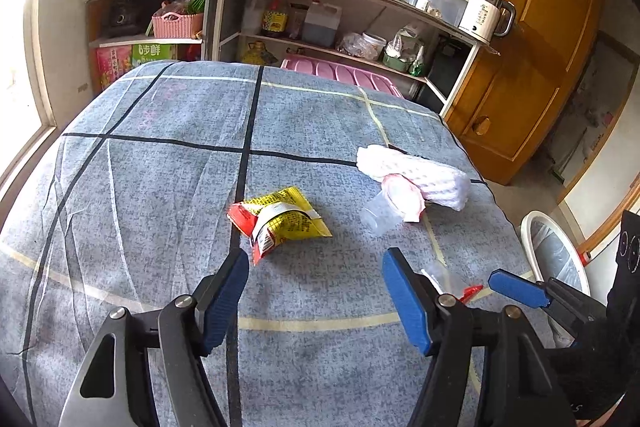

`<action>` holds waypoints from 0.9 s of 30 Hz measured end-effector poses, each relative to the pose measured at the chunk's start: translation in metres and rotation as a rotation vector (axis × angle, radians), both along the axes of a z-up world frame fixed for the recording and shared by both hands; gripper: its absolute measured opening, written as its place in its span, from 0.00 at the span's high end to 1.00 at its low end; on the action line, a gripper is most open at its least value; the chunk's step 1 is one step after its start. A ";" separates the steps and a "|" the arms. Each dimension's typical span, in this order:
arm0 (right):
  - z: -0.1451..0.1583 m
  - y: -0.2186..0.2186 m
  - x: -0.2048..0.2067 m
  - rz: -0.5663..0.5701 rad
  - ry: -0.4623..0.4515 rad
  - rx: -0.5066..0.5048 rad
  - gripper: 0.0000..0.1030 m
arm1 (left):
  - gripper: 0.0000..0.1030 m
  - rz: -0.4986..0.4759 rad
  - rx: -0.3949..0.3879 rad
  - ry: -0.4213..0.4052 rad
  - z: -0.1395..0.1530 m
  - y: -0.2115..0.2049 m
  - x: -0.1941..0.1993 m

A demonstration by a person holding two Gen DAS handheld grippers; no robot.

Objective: Collect trash
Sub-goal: 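Grasp the yellow snack wrapper with the left gripper while the right gripper grasps the red-lidded cup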

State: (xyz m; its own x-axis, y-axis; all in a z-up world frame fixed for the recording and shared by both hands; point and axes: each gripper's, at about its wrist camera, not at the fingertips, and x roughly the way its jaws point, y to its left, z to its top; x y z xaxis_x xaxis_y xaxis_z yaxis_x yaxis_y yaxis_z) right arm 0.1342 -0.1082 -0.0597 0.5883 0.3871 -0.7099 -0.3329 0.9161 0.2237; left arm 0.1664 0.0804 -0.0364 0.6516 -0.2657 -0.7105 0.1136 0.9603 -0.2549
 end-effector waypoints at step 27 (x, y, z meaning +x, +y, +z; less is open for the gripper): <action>-0.014 0.005 0.014 -0.014 0.056 -0.004 0.56 | 0.34 -0.014 0.092 0.054 -0.026 0.000 0.059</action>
